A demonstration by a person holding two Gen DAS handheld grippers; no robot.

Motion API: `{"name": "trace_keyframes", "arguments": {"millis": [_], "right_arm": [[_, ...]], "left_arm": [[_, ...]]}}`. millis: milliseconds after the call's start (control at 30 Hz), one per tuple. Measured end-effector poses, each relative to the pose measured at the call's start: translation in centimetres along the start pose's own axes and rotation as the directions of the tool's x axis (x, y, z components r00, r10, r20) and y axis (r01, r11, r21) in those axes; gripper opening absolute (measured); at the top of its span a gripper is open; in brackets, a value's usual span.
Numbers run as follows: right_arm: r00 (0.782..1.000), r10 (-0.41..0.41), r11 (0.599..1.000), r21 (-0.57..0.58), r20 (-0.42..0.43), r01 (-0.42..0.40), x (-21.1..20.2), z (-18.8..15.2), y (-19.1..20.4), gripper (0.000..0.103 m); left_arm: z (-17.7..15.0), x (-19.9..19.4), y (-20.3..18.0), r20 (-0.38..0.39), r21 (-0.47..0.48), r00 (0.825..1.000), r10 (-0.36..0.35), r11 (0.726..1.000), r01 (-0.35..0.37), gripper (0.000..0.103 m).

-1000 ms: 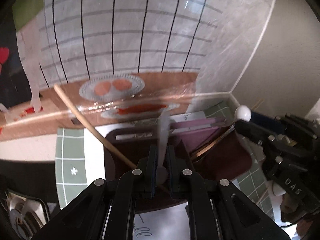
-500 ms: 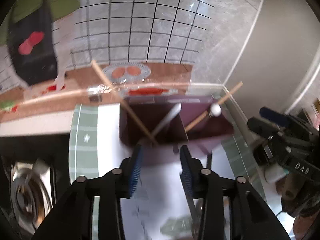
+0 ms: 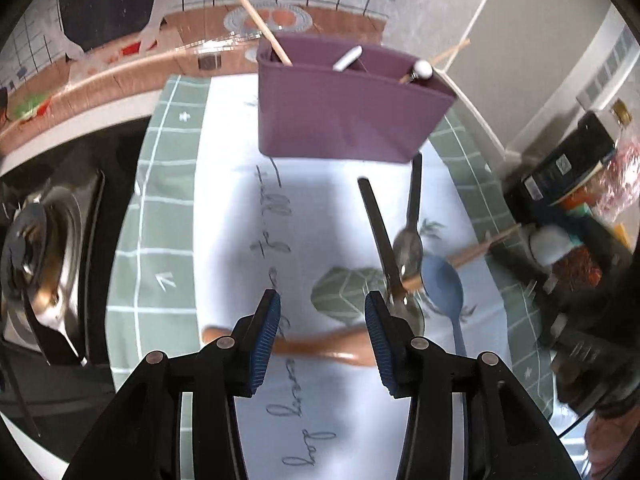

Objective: Organize utensils
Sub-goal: 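Grasp the black-handled spoon with the left tool while the right tool grasps the blue spoon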

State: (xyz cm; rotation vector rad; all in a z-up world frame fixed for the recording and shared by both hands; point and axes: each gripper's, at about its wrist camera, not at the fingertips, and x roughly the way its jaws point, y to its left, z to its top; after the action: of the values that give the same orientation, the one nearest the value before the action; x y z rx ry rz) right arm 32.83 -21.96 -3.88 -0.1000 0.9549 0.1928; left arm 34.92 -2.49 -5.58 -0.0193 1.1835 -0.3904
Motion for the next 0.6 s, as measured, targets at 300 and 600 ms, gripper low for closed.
{"name": "trace_keyframes", "arguments": {"millis": [300,600], "right_arm": [[0.991,0.031,0.999,0.033,-0.127,-0.027,3.8,-3.2,1.1,0.038],[0.984,0.094,0.995,0.045,-0.153,-0.088,3.7,-4.5,-0.8,0.006]], "left_arm": [[-0.4,2.2,-2.2,-0.042,-0.015,0.998,-0.036,0.999,0.035,0.045],[2.7,5.4,-4.6,-0.11,-0.029,0.991,-0.079,0.997,0.077,0.045]]}}
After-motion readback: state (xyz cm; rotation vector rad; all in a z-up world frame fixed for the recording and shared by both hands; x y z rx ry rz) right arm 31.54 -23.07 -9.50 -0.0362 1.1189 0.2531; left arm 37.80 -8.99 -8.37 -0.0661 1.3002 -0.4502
